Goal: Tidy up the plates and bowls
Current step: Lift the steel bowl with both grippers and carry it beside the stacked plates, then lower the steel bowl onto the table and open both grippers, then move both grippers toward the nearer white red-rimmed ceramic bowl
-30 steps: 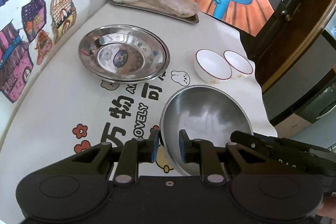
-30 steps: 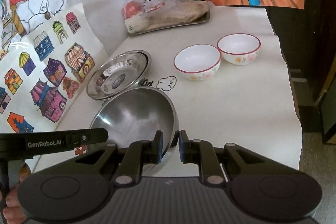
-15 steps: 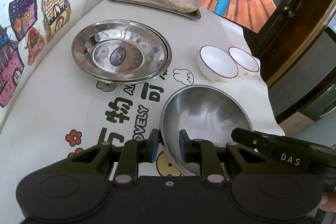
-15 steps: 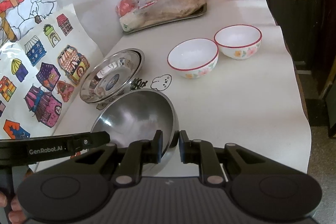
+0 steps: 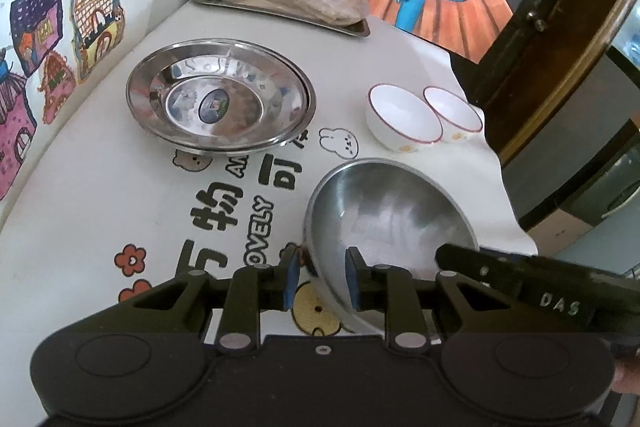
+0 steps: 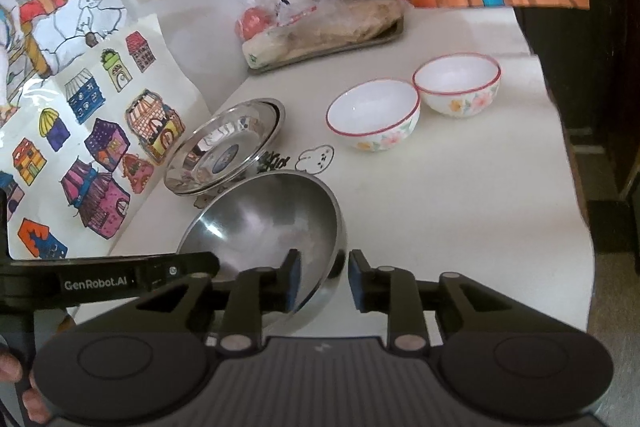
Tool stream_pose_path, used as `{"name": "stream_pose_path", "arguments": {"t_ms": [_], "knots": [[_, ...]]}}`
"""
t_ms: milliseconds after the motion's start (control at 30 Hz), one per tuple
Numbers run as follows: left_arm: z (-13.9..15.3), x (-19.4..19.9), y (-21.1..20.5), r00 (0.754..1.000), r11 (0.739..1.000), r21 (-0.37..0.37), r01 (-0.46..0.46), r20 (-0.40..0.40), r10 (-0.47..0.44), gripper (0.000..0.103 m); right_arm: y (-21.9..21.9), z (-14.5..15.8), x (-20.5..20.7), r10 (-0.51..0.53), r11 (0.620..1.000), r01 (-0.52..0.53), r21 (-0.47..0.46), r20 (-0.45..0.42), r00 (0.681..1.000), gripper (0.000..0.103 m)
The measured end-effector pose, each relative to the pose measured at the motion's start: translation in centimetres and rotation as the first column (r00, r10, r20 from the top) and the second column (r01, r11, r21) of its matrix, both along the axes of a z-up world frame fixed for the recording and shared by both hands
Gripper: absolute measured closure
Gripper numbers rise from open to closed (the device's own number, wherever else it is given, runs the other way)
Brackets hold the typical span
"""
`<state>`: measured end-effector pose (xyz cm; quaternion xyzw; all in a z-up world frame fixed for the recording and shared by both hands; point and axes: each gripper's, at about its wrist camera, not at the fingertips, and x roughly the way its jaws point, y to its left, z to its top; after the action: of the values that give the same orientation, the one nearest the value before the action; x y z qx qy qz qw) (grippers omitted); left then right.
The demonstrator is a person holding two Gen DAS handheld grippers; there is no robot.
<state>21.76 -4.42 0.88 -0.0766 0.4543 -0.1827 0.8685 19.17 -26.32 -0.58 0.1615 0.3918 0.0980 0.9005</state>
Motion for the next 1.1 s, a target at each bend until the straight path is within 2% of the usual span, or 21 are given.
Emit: {"name": "stream_pose_path", "arguments": {"t_ms": [67, 133, 267, 333, 433, 533, 633, 933, 1100], "knots": [[0.0, -0.4, 0.4, 1.000, 1.000, 0.014, -0.007, 0.027, 0.007, 0.063, -0.1, 0.2, -0.5, -0.010, 0.999, 0.011, -0.030, 0.028, 1.000, 0.064], [0.2, -0.6, 0.9, 0.999, 1.000, 0.016, -0.022, 0.048, 0.021, 0.049, -0.7, 0.5, -0.8, -0.015, 1.000, 0.015, -0.012, 0.048, 0.999, 0.055], [1.5, -0.8, 2.1, 0.995, 0.999, -0.024, -0.038, 0.097, 0.040, 0.038, -2.1, 0.9, -0.9, -0.039, 0.999, 0.038, 0.018, 0.071, 0.997, 0.040], [2.3, -0.7, 2.3, 0.991, 0.999, -0.026, -0.038, 0.125, 0.041, 0.030, -3.0, 1.2, -0.8, -0.056, 0.998, 0.053, 0.039, 0.083, 0.995, 0.027], [3.5, 0.7, 1.9, 0.988, 0.999, -0.030, -0.026, 0.151, 0.031, 0.025, -4.4, 1.7, -0.1, -0.124, 0.990, 0.117, 0.078, 0.093, 0.988, 0.011], [4.6, 2.9, 0.7, 0.986, 0.999, -0.036, -0.010, 0.166, 0.015, 0.016, -6.1, 1.9, 1.2, -0.194, 0.971, 0.182, 0.153, 0.067, 0.979, 0.008], [5.2, 5.7, -0.9, 0.985, 1.000, -0.011, 0.027, 0.169, -0.025, 0.016, -7.2, 1.6, 2.8, -0.215, 0.954, 0.202, 0.220, 0.035, 0.976, 0.007], [4.9, 11.9, -4.9, 0.972, 0.989, 0.079, 0.126, 0.190, -0.139, 0.009, -9.1, 0.0, 6.2, -0.252, 0.930, 0.243, 0.276, -0.003, 0.968, 0.004], [3.9, 15.2, -6.3, 0.970, 0.981, 0.108, 0.158, 0.168, -0.175, 0.008, -9.3, -1.3, 8.1, -0.269, 0.912, 0.270, 0.310, -0.049, 0.962, 0.004]]}}
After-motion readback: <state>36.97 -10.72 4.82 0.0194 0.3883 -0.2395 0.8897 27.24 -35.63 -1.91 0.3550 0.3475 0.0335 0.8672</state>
